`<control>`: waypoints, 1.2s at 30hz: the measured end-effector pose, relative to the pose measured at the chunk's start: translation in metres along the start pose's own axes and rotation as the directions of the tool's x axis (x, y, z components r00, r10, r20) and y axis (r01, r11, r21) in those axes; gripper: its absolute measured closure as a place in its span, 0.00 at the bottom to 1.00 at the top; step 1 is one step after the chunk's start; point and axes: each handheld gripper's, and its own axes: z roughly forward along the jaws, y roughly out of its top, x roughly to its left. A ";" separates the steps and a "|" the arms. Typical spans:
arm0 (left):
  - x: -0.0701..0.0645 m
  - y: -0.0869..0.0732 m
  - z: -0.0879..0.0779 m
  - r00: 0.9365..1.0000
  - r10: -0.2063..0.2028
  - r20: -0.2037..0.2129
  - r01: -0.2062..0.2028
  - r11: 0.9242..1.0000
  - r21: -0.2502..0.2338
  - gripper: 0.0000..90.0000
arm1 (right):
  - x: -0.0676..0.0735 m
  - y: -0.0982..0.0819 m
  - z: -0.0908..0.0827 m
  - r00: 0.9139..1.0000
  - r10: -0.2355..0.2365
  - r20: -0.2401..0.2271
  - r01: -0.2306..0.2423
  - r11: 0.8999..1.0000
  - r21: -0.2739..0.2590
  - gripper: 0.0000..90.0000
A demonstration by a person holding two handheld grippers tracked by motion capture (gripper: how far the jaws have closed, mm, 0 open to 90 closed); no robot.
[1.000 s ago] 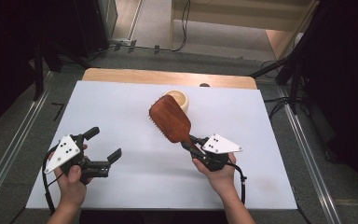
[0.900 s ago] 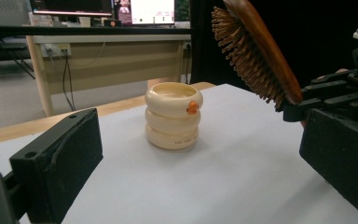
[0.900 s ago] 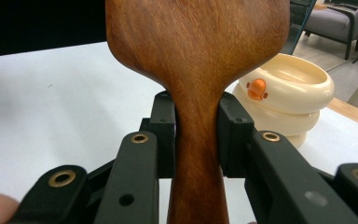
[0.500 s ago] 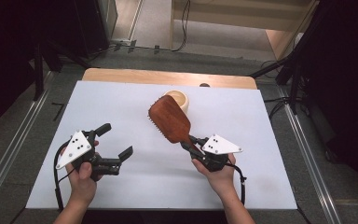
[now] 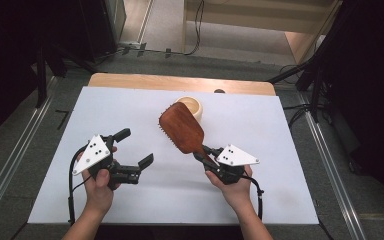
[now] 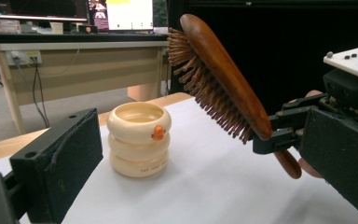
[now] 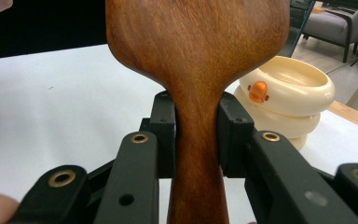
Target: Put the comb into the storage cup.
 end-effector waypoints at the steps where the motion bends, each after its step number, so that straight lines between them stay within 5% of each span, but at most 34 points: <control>1: -0.001 0.001 0.002 1.000 -0.003 0.003 0.003 1.000 0.000 0.00 | 0.000 0.000 0.000 1.000 -0.001 -0.002 0.001 1.000 -0.001 0.77; 19: -0.007 0.005 0.028 0.997 -0.036 0.063 0.036 0.999 0.008 0.00 | 0.005 0.000 0.002 1.000 -0.010 -0.010 0.010 1.000 -0.012 0.77; 36: -0.015 0.004 0.049 0.998 -0.037 0.059 0.036 0.999 0.018 0.00 | 0.014 0.001 0.005 0.999 -0.015 -0.030 0.014 1.000 -0.027 0.77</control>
